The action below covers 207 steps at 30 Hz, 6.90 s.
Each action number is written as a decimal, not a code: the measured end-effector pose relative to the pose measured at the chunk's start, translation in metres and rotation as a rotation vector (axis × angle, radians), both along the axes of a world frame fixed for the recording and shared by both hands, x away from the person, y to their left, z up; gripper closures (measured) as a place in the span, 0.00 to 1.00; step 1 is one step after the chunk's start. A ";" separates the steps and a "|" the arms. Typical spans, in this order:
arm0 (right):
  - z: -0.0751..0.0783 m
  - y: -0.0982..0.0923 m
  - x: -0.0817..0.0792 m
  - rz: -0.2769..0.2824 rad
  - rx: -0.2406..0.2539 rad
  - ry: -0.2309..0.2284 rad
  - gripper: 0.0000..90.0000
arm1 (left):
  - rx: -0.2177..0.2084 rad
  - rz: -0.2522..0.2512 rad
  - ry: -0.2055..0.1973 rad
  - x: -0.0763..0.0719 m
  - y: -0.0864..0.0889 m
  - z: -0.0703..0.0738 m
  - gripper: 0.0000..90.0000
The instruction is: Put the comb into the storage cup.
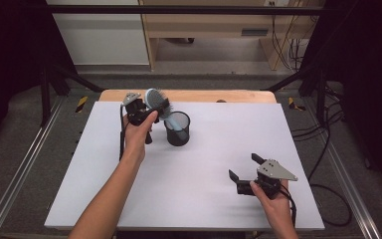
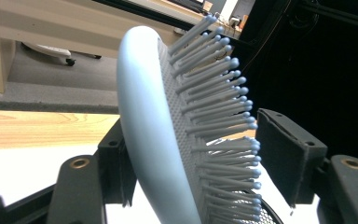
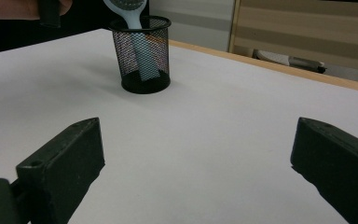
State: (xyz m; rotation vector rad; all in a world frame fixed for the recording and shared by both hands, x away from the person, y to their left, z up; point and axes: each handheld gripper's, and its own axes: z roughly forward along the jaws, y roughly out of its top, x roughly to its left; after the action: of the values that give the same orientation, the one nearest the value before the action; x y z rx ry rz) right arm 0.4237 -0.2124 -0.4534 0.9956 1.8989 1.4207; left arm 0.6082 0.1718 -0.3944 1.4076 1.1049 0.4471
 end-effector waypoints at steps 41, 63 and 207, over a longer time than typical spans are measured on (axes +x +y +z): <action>-0.001 0.001 0.000 0.001 -0.007 0.008 0.03 | 0.033 0.036 0.000 -0.005 -0.008 -0.001 0.02; -0.002 0.001 0.001 0.001 -0.010 0.011 0.03 | 0.087 0.035 -0.039 -0.009 -0.006 -0.001 0.02; -0.004 -0.048 -0.015 -0.051 0.067 -0.031 0.03 | 0.214 0.098 -0.312 -0.159 0.120 0.065 0.01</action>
State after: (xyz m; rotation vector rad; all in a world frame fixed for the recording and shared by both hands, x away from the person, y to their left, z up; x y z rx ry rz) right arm 0.4084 -0.2603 -0.4573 1.0397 1.8014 1.4703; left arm 0.4490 0.2915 -0.3297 1.4134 0.8917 0.8463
